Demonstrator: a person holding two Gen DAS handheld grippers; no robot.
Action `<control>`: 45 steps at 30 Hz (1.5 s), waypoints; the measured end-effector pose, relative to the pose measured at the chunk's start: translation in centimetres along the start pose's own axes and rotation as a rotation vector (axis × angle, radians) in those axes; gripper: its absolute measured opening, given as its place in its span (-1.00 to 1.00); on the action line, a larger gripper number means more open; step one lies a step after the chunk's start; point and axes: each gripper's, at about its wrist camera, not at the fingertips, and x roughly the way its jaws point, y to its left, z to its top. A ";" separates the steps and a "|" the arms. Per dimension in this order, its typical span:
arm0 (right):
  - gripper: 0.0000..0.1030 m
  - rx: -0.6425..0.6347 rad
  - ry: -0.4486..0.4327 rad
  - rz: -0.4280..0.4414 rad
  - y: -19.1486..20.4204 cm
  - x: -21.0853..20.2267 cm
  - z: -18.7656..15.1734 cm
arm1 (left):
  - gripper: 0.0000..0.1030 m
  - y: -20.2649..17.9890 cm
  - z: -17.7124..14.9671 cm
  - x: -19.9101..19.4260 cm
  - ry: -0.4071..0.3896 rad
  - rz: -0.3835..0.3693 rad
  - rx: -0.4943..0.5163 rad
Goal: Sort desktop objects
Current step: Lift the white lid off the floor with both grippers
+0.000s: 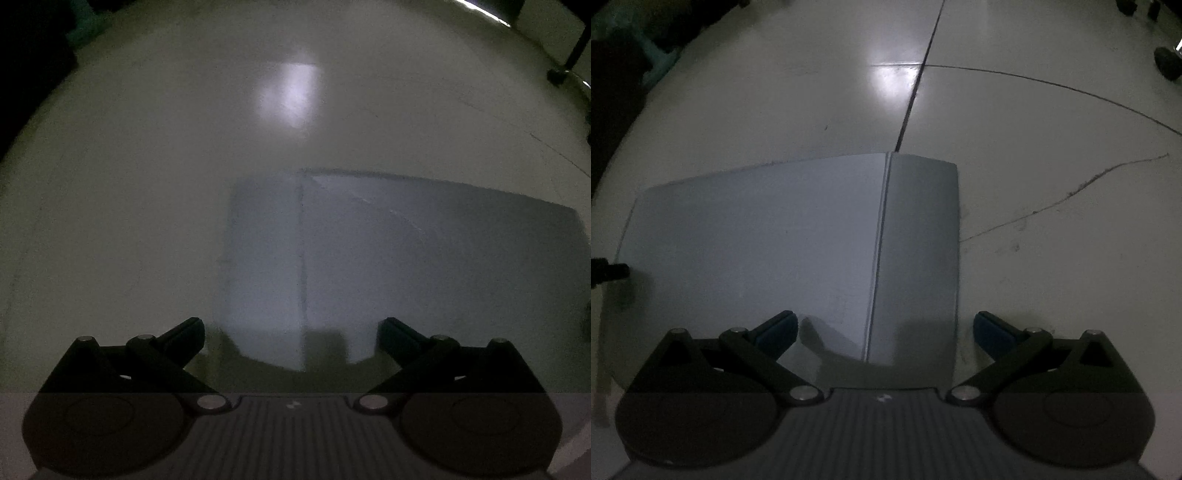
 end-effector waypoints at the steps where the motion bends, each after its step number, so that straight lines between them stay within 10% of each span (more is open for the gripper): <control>1: 1.00 -0.004 -0.002 -0.001 0.1 0.1 0.1 | 1.00 0.4 -0.1 -0.2 -0.001 -0.002 -0.005; 15: 1.00 0.033 -0.035 0.073 -2.1 -3.0 -1.8 | 1.00 -0.8 -2.9 -0.5 0.000 -0.122 0.004; 26: 1.00 0.088 -0.042 0.180 -3.4 -3.6 -2.1 | 1.00 -2.9 -2.4 -2.6 0.073 -0.407 -0.121; 34: 1.00 0.089 -0.075 0.168 -4.3 -3.9 -2.6 | 1.00 -7.0 -3.9 -5.7 0.020 -0.365 -0.071; 45: 1.00 0.109 -0.069 0.147 -4.2 -5.3 -2.8 | 1.00 -7.2 -0.9 1.7 0.037 -0.327 -0.063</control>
